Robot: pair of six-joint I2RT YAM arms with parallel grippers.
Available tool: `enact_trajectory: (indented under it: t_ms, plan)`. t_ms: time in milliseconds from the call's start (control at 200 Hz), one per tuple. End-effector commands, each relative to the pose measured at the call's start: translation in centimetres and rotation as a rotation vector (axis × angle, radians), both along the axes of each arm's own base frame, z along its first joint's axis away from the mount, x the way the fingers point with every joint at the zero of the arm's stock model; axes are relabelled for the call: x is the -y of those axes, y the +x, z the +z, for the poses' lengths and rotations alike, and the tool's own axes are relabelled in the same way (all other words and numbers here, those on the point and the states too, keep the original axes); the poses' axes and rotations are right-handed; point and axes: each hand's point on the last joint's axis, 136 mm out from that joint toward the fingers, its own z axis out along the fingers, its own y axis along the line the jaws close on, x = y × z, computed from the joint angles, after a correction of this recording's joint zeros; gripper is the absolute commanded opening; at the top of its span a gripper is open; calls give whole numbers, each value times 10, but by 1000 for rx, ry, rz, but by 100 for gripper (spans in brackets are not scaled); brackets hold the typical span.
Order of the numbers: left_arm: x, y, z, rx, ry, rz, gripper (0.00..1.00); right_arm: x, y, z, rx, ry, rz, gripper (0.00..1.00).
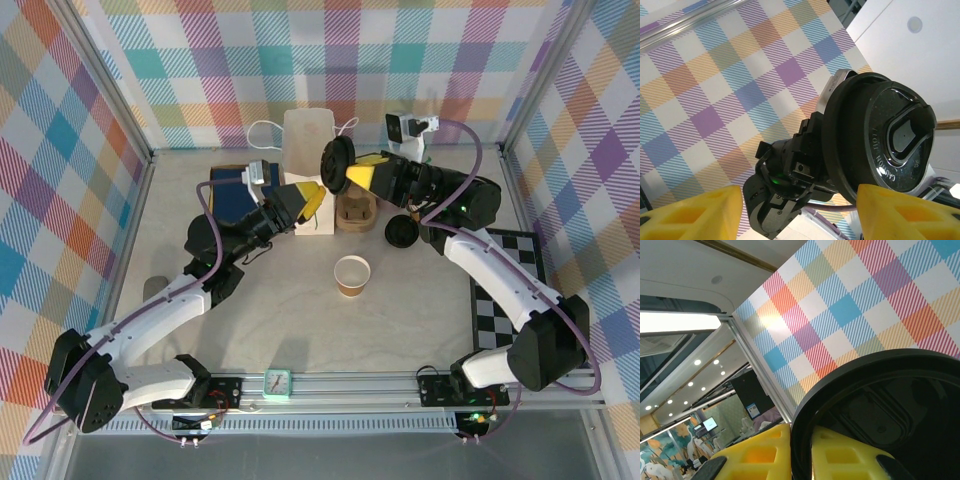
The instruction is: Pack the takeout coffee
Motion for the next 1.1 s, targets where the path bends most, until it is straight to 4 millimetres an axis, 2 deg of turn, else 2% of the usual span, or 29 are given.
enact_trajectory:
  t_ms: [0,335,1095]
  plan:
    - [-3,-15,30,77,-84,-37,61,6,-11,8,46,53,1,16]
    - [2,-16,32,79,-113,-61,57,3,-9,4,39,58,-7,14]
    - [-5,-21,41,91,-183,-76,44,-2,1,-14,-6,55,-26,12]
